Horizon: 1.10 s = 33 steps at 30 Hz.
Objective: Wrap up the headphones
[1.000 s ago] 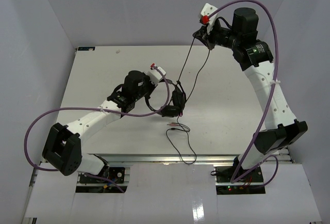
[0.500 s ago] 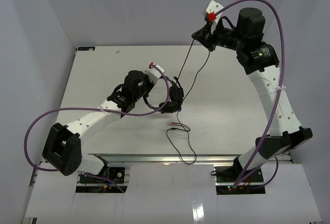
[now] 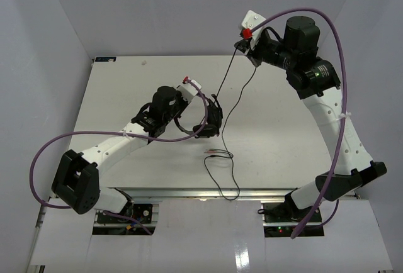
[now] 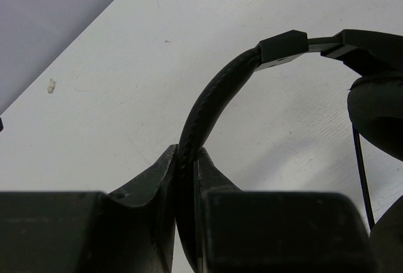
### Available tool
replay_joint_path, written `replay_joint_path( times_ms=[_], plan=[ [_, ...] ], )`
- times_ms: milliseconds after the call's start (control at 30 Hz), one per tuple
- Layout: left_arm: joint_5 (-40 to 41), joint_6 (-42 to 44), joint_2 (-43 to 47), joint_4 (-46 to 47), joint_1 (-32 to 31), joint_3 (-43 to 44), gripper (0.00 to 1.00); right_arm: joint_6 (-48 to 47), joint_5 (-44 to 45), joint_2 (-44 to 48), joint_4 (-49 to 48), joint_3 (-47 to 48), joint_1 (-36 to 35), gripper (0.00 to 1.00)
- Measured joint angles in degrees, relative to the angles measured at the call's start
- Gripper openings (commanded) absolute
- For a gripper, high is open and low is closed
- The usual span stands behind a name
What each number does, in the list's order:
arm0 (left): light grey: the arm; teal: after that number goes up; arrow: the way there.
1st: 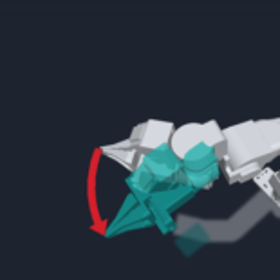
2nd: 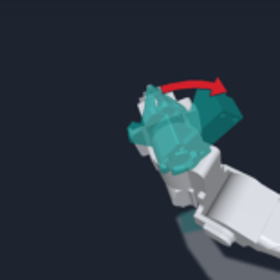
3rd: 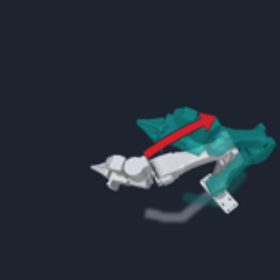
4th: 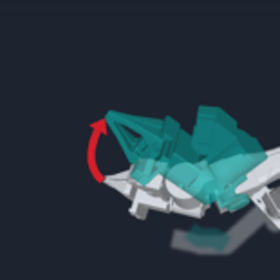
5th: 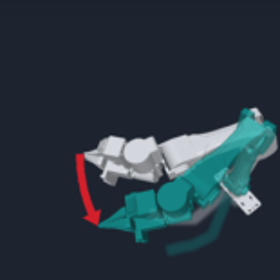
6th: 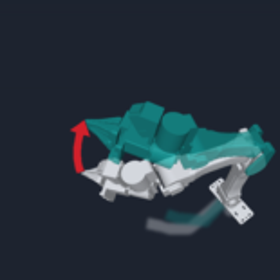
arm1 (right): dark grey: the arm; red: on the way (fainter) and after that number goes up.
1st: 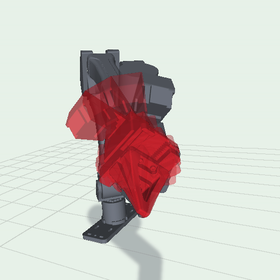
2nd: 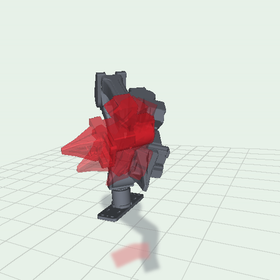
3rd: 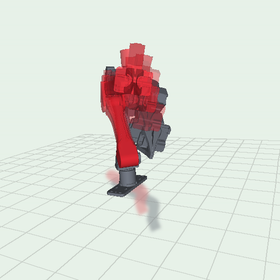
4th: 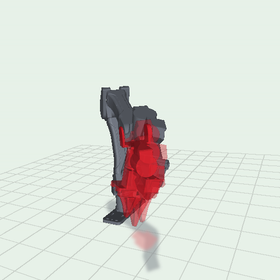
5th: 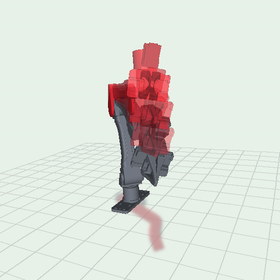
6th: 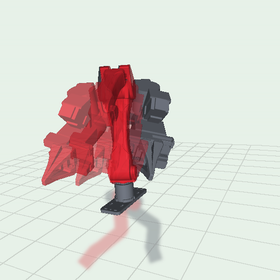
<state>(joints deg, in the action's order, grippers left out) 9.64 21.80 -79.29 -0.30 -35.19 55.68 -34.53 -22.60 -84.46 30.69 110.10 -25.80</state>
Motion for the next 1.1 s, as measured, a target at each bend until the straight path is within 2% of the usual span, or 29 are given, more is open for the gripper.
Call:
replay_joint_path(
  times_ms=[233, 467, 700, 1100],
  plan=[
    [-0.22, -0.05, 1.62, 0.26, -0.07, -1.13, 0.0, -3.41, 3.82, 0.91, 0.12, -0.41, -0.27, 0.08],
    [-3.96, -0.63, 4.49, 0.08, -1.52, -2.1, 0.0, -3.14, 3.53, 0.21, -0.68, -0.3, -0.56, 0.08],
    [-7.8, -2.47, 5.51, -1.07, -5.45, -2.72, 0.0, -1.25, 3.19, -4.79, -2.53, 0.81, -0.94, 0.08],
    [-11.86, -8.44, 10.8, -1.41, -8.69, -4.27, 0.0, 1.14, 9.11, -10.43, -4.38, 0.46, -0.96, 0.08]
  ],
)
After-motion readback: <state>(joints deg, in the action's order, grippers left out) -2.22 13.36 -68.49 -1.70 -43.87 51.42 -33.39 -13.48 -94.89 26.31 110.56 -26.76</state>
